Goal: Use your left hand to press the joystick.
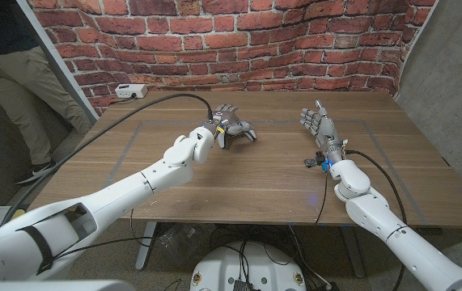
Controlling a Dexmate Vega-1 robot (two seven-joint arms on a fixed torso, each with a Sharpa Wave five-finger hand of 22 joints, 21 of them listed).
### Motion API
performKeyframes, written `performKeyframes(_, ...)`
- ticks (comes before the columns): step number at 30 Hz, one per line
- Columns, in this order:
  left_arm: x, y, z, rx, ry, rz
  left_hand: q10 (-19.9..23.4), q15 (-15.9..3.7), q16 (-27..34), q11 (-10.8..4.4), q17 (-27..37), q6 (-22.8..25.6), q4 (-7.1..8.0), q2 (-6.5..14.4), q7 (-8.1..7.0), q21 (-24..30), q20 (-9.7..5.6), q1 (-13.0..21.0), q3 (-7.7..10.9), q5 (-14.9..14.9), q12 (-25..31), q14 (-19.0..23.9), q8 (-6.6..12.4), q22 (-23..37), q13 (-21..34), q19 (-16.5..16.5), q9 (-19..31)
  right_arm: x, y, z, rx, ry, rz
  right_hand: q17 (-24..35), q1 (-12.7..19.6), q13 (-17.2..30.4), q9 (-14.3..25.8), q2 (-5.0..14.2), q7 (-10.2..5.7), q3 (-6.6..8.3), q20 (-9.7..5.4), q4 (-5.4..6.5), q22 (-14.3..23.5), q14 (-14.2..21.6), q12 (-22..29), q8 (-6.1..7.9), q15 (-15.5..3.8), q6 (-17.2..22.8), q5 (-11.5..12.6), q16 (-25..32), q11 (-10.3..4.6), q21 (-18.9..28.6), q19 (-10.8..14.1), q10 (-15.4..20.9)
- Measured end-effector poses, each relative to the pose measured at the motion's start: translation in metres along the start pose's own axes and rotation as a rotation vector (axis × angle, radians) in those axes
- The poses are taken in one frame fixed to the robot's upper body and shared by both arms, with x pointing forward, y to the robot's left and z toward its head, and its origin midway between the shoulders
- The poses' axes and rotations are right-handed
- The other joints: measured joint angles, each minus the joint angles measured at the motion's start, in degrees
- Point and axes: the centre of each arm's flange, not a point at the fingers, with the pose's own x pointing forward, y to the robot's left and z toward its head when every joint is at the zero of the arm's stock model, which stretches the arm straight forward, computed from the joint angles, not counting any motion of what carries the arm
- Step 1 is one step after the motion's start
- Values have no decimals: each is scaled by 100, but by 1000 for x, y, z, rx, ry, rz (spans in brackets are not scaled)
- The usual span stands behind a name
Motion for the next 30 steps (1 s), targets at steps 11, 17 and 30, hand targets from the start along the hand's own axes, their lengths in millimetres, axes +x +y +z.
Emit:
performKeyframes(11, 1, -2, 0, -2, -5, -5, 62, -30, 0, -62, 0, 196, -25, -67, -73, 0, 0, 66, -25, 46, 0, 30, 13, 0, 0, 0, 11, 2, 0, 1, -1, -3, 1, 0, 22, 0, 0, 22, -62, -25, 0, -25, 0, -26, -42, -43, -24, -62, 0, 1, -53, 0, 0, -53)
performKeyframes(17, 1, -2, 0, -2, -4, -3, 80, -30, 0, -81, 0, 225, -24, -67, -103, 0, 0, 66, -24, 46, 0, 30, 27, 0, 0, 0, 9, 3, 1, 1, -1, -4, 4, 0, 22, 0, 0, 23, -90, -24, 0, -24, 0, -62, -41, -43, -42, -91, 0, 1, -72, 0, 0, -72)
performKeyframes(30, 3, -5, 1, 8, -2, -9, 111, -30, 0, -111, 0, 387, -48, -143, -203, 0, 0, 140, -48, 80, 0, 30, 25, 0, 0, 0, 5, 6, 4, 2, 2, -11, 15, -12, 22, 0, -13, 22, -105, -48, -22, -48, 0, -81, -63, -43, -62, -147, 0, -21, -70, 0, -22, -134)
